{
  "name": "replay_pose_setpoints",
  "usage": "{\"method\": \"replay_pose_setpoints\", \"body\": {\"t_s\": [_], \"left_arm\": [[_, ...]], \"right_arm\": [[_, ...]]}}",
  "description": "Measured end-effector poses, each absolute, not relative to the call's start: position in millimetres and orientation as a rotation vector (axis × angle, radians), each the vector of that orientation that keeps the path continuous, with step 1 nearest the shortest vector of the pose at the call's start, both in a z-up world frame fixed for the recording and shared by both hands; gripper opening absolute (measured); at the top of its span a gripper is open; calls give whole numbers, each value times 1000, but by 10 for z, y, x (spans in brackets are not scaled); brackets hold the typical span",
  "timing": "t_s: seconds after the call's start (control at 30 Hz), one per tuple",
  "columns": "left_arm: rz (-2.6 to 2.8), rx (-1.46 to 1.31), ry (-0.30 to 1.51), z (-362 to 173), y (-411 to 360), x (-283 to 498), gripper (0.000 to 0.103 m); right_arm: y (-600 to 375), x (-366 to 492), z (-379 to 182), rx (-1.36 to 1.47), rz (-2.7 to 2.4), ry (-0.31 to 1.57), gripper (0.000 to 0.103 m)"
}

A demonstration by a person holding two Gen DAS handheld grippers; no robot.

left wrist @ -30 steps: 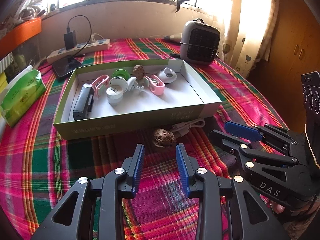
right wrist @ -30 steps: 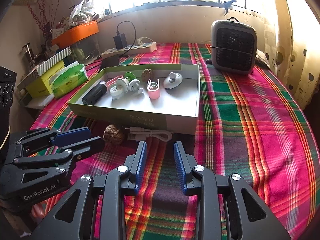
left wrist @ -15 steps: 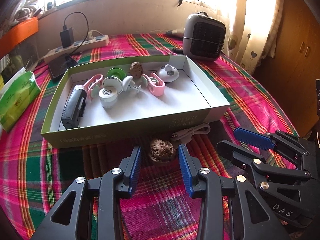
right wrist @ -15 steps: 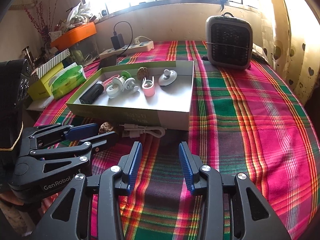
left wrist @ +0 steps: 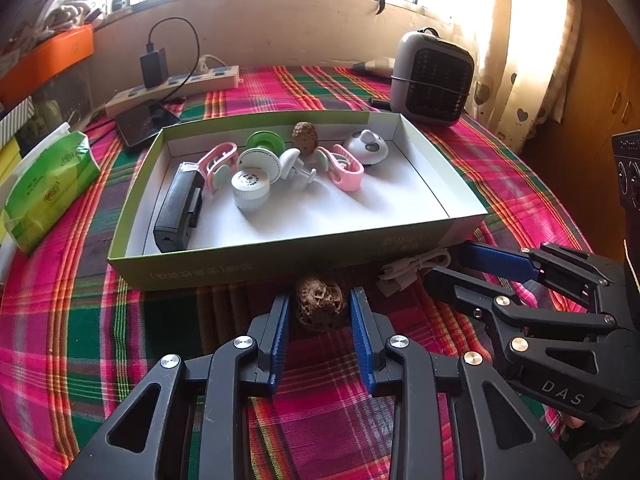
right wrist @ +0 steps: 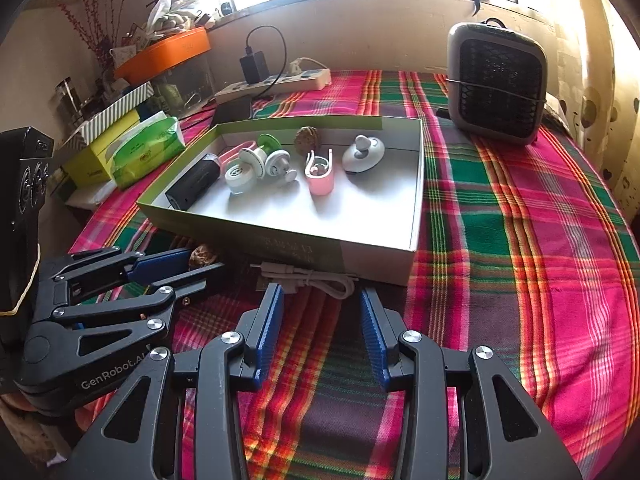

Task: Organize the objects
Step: 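Move the left tool onto the brown walnut while the right tool reaches the white USB cable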

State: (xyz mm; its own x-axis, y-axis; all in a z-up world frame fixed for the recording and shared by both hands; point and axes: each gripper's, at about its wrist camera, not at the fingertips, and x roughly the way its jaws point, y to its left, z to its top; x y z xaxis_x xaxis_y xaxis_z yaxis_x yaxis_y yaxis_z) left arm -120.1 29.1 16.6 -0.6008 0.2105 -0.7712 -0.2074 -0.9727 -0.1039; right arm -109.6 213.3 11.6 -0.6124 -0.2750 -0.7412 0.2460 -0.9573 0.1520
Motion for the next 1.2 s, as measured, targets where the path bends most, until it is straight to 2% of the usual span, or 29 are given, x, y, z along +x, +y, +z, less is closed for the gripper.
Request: {"method": "replay_pose_setpoints", "body": {"t_s": [0.33, 0.47, 0.7, 1.2], "left_arm": [[2625, -1283, -35, 111, 89, -1199, 27], [2629, -1283, -48, 112, 41, -1198, 27], [2627, -1283, -61, 113, 10, -1211, 27], [2645, -1291, -85, 108, -171, -1213, 27]], "right_arm": [[1982, -1099, 49, 1227, -2473, -13, 40], [1925, -1047, 98, 1183, -2493, 73, 40], [2046, -1141, 93, 1223, -2553, -58, 40], [1556, -1100, 162, 1104, -2514, 60, 40]]}}
